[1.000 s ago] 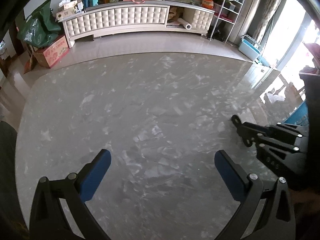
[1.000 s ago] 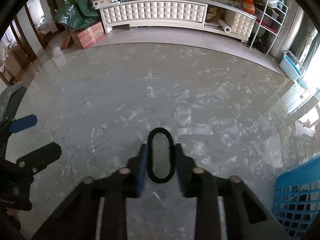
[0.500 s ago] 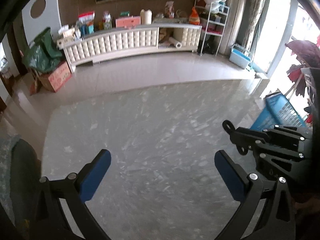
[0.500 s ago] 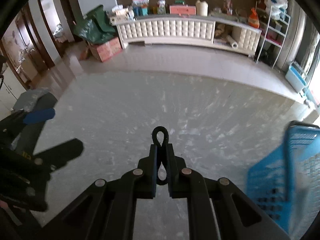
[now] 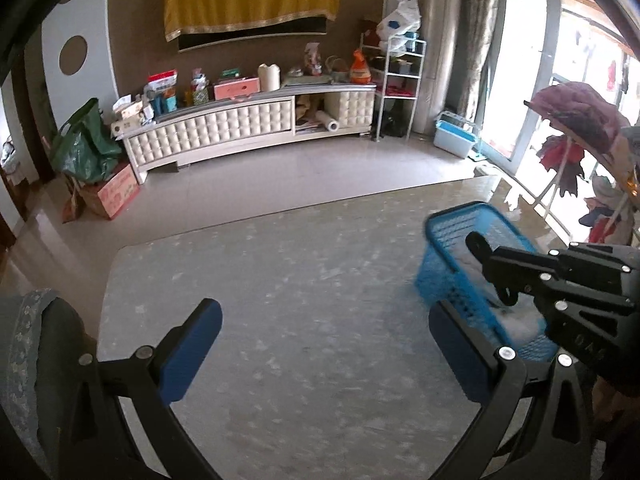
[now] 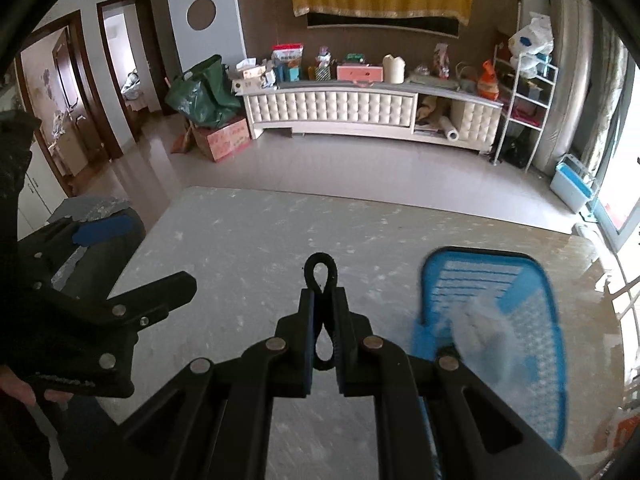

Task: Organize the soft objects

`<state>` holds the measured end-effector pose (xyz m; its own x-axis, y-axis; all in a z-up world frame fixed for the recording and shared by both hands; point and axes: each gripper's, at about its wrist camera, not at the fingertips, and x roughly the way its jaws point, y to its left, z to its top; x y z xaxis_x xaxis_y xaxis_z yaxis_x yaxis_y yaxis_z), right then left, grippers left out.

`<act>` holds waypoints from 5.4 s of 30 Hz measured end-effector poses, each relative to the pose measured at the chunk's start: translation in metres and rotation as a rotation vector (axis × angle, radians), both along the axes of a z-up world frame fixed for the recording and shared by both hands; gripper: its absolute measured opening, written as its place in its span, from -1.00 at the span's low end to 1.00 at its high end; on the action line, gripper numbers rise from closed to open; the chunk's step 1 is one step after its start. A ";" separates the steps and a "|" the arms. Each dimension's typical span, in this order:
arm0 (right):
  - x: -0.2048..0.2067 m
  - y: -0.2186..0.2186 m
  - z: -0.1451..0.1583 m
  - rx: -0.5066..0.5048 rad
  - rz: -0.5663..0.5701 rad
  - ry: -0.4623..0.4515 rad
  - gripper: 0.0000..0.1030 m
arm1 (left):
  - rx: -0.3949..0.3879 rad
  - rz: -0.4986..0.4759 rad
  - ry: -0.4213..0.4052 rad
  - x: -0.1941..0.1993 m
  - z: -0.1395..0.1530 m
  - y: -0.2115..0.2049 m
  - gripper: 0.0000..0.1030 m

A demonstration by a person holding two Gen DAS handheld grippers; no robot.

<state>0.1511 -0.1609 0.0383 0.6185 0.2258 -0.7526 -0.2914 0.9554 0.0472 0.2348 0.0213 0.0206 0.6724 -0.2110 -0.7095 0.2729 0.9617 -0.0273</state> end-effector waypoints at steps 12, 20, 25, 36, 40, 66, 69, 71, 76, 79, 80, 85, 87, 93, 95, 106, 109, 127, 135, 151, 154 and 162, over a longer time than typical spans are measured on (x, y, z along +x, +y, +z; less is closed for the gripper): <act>-0.031 -0.050 0.018 -0.009 -0.087 -0.040 -0.85 | -0.008 -0.111 -0.028 -0.034 0.019 -0.074 1.00; -0.035 -0.081 0.008 0.000 -0.147 -0.019 -0.85 | 0.009 -0.173 0.009 -0.025 0.005 -0.121 1.00; -0.028 -0.094 -0.013 0.016 -0.163 0.028 -0.84 | 0.038 -0.194 0.052 -0.008 -0.014 -0.141 1.00; 0.008 -0.106 -0.068 0.021 -0.163 0.155 -0.84 | 0.070 -0.189 0.139 0.040 -0.069 -0.159 1.00; 0.018 -0.111 -0.082 0.021 -0.168 0.190 -0.84 | 0.077 -0.190 0.184 0.053 -0.092 -0.160 1.00; 0.013 -0.118 -0.087 -0.024 -0.197 0.214 0.93 | 0.020 -0.173 0.123 0.031 -0.082 -0.125 1.00; 0.001 -0.117 -0.076 -0.019 -0.201 0.180 0.99 | 0.003 -0.145 0.078 0.014 -0.065 -0.112 1.00; -0.008 -0.113 -0.069 -0.028 -0.199 0.157 0.99 | -0.003 -0.135 0.050 -0.001 -0.053 -0.104 1.00; -0.040 -0.096 -0.040 -0.042 -0.192 0.065 1.00 | 0.011 -0.102 -0.037 -0.039 -0.027 -0.085 1.00; -0.059 -0.087 -0.026 -0.052 -0.190 0.022 1.00 | 0.032 -0.056 -0.094 -0.065 -0.013 -0.070 1.00; -0.066 -0.084 -0.020 -0.047 -0.192 0.004 1.00 | 0.028 -0.035 -0.119 -0.075 -0.008 -0.062 1.00; -0.098 -0.069 0.007 -0.011 -0.200 -0.132 1.00 | -0.023 0.007 -0.194 -0.111 0.011 -0.035 1.00; -0.107 -0.059 0.015 0.000 -0.194 -0.183 1.00 | -0.011 0.034 -0.243 -0.125 0.018 -0.025 1.00; -0.130 -0.028 0.031 0.022 -0.158 -0.310 1.00 | -0.056 0.083 -0.279 -0.150 0.023 -0.003 1.00; -0.131 -0.023 0.031 0.032 -0.146 -0.329 1.00 | -0.052 0.101 -0.282 -0.157 0.022 0.003 1.00; -0.134 0.006 0.022 0.023 -0.058 -0.305 1.00 | -0.068 0.155 -0.299 -0.188 0.022 0.026 1.00; -0.135 0.005 0.023 0.026 -0.048 -0.305 1.00 | -0.066 0.162 -0.304 -0.192 0.024 0.028 1.00; -0.147 0.006 0.022 0.030 -0.038 -0.315 1.00 | -0.067 0.175 -0.305 -0.202 0.031 0.032 1.00; -0.155 0.011 0.021 0.014 -0.036 -0.313 1.00 | -0.071 0.179 -0.300 -0.206 0.030 0.037 1.00; -0.159 0.012 0.025 0.006 -0.041 -0.315 1.00 | -0.056 0.165 -0.322 -0.210 0.033 0.035 1.00; -0.160 0.012 0.027 0.004 -0.040 -0.315 1.00 | -0.054 0.163 -0.326 -0.211 0.033 0.035 1.00; -0.161 0.012 0.030 0.001 -0.037 -0.312 1.00 | -0.057 0.160 -0.329 -0.213 0.033 0.035 1.00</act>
